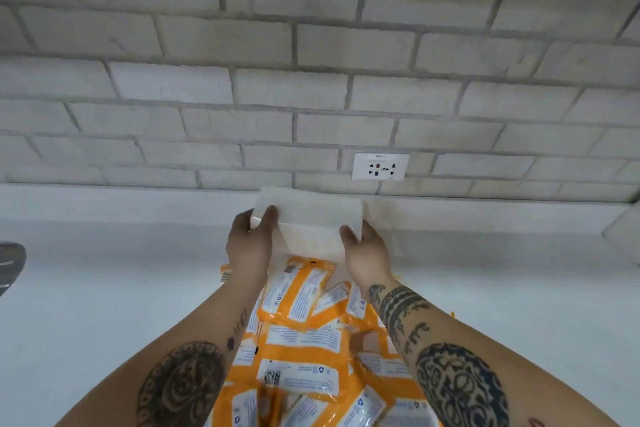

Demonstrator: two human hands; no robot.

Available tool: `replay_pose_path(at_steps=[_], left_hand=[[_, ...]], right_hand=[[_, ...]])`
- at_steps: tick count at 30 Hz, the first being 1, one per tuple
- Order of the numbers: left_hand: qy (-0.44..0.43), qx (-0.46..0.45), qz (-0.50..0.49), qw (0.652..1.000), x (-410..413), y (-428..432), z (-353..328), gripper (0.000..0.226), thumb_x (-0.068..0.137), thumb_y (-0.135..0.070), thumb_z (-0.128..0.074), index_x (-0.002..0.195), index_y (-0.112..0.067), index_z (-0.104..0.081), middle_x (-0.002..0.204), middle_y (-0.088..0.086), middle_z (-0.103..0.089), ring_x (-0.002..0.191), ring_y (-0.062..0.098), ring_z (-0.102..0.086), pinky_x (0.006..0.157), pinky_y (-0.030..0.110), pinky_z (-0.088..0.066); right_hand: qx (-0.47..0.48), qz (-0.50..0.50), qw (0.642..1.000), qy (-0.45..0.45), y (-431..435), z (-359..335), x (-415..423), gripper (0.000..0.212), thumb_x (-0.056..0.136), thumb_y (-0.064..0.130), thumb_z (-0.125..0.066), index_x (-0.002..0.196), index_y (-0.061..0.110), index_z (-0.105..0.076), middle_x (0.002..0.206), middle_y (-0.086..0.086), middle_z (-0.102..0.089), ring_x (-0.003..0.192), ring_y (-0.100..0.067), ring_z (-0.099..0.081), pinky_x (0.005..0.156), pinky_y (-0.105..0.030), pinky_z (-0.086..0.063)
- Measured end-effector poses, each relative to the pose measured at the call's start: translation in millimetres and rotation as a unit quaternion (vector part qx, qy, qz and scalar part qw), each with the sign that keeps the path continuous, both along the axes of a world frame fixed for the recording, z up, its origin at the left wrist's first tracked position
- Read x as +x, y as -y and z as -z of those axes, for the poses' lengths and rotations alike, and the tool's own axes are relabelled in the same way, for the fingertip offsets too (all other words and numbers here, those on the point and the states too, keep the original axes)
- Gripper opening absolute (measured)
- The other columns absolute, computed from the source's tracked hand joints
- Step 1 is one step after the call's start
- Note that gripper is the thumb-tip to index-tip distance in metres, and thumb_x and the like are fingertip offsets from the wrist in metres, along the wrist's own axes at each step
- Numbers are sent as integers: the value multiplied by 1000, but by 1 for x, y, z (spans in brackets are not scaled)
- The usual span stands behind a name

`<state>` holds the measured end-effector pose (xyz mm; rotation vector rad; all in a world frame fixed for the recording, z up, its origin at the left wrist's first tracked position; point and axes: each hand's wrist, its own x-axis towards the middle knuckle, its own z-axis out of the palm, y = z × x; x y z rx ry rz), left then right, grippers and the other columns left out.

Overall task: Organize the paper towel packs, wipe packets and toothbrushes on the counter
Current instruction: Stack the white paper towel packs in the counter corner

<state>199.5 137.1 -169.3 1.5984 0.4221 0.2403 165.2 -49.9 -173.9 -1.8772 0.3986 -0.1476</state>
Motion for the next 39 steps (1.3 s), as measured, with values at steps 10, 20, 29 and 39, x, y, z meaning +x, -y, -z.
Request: replay_pose_path(at_steps=[10, 20, 29, 39], left_hand=[[98, -29, 252, 962, -25, 59, -72, 66, 59, -64, -81, 104, -34, -44, 113, 4, -63, 103, 24, -66, 93, 44, -56], [36, -237, 341, 909, -62, 196, -111, 101, 64, -67, -85, 148, -52, -30, 154, -11, -46, 136, 22, -53, 108, 55, -46], [-4, -244, 415, 877, -142, 343, -158, 44, 89, -53, -71, 124, -36, -51, 117, -5, -72, 99, 23, -74, 70, 38, -59], [-72, -200, 510, 833, -223, 516, -178, 61, 85, -66, -67, 126, -29, -42, 118, 1, -69, 99, 26, -73, 79, 47, -62]], right_hand=[[78, 191, 963, 172, 82, -91, -53, 46, 95, 52, -64, 64, 20, -56, 52, 13, -52, 62, -17, -50, 67, -31, -42], [3, 215, 938, 272, 184, -149, -143, 64, 92, 57, -61, 146, 27, -50, 144, 8, -50, 132, -6, -47, 113, -30, -37], [193, 251, 920, 232, 283, -166, -224, 110, 68, 66, -82, 155, 41, -21, 147, 6, -47, 127, -22, -57, 107, -54, -49], [215, 303, 901, 223, 428, -179, -292, 111, 69, 58, -83, 152, 40, -12, 136, 9, -59, 118, -19, -64, 93, -50, -58]])
